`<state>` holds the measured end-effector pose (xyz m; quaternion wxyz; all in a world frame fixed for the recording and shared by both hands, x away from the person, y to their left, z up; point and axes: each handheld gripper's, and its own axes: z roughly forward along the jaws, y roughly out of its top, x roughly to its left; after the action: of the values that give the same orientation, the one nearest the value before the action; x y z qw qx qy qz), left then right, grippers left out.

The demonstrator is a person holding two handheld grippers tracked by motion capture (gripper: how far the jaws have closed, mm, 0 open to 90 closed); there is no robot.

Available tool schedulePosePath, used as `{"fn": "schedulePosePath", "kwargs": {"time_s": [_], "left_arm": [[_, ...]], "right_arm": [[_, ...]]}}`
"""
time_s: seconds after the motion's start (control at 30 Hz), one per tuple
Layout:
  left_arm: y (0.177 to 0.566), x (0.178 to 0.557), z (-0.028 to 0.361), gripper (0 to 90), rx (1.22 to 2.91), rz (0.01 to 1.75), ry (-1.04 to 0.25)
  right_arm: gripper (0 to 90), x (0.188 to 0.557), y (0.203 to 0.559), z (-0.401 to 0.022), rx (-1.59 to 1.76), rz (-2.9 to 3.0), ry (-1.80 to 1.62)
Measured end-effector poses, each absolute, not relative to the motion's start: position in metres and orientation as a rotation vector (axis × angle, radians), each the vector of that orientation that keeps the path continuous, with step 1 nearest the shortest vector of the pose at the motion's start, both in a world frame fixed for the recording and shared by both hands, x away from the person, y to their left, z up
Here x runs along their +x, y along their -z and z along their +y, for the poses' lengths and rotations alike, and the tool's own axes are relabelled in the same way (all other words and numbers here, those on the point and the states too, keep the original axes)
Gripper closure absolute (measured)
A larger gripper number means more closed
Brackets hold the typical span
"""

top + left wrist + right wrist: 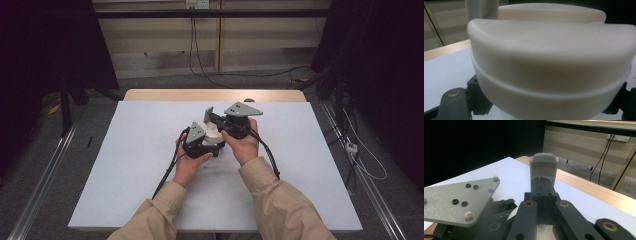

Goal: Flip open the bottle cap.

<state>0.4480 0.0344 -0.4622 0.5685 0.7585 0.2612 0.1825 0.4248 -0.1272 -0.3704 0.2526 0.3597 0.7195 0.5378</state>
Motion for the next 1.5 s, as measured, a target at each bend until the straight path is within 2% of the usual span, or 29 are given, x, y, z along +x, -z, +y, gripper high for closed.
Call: {"fn": "schedulePosePath", "kwargs": {"time_s": [1.5], "left_arm": [[0.462, 0.448, 0.034, 18.5, 1.781, 0.615, -0.422]], "right_arm": [[90.0, 0.446, 0.38, -0.115, 0.988, 1.974, -1.4]]}}
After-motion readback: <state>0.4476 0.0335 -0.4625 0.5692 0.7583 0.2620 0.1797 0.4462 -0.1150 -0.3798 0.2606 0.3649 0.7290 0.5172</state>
